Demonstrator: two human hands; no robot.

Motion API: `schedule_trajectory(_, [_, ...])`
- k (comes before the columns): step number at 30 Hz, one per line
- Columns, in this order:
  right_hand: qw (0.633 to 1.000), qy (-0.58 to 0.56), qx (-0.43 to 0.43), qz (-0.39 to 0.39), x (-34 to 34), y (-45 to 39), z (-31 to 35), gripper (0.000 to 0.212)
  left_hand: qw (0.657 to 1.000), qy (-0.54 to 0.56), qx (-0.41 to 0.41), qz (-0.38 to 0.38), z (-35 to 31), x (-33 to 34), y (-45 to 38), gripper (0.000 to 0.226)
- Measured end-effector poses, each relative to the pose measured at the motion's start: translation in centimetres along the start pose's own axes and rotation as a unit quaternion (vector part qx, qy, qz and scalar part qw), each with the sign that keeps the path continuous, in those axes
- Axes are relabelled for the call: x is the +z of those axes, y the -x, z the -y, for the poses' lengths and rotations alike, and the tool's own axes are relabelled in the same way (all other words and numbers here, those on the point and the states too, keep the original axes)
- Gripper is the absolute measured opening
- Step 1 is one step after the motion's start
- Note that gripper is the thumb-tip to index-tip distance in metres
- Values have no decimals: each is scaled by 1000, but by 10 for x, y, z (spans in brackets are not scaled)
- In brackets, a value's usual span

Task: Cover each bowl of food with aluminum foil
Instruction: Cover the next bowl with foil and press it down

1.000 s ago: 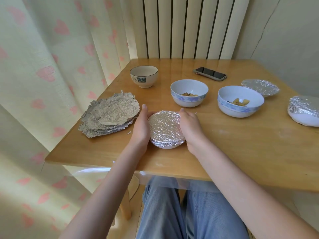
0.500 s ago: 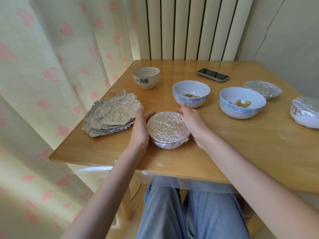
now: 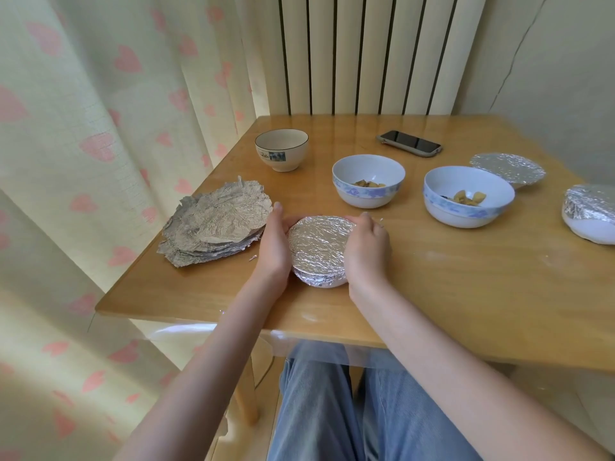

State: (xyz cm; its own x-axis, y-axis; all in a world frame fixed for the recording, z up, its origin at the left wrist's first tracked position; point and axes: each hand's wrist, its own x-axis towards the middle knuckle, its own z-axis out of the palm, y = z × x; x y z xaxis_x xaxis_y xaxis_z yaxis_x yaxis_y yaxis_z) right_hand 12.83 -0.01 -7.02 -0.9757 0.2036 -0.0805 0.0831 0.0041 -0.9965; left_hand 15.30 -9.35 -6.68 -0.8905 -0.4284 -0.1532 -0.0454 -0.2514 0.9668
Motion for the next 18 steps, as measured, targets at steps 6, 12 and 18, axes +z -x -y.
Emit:
schedule_trajectory(6, [980,44,18,191,-5,-39,19,44,986,-12,24,-164,14,17,-1,54])
schedule_trajectory(12, [967,70,9,243,-11,-49,20,52,990,-7,25,-137,15,7,2,61])
schedule_trajectory(18, [998,-52,12,32,-17,-21,11,30,995,9,41,-89,-1,4,-11,60])
